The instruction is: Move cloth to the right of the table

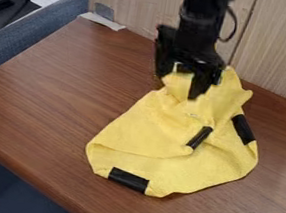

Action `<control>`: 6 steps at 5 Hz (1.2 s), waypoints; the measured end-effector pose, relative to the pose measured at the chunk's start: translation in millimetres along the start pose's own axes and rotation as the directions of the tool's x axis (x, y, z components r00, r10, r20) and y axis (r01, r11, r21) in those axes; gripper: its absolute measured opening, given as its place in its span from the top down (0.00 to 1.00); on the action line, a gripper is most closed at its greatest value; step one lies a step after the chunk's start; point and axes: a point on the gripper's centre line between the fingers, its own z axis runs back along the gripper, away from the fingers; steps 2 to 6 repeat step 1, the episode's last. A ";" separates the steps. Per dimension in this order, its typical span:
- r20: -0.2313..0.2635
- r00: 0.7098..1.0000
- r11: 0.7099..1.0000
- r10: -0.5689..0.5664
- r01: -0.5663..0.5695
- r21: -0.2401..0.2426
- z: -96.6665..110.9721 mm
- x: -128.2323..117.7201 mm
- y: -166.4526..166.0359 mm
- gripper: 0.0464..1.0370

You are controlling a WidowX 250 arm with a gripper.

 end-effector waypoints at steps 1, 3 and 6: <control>0.034 0.999 0.999 0.012 -0.013 0.035 20.5 -11.1 7.1 0.04; 0.034 0.999 0.999 0.012 -0.013 0.035 20.5 -11.1 7.1 0.04; 0.034 0.999 0.999 0.012 -0.013 0.035 20.5 -11.1 7.1 0.04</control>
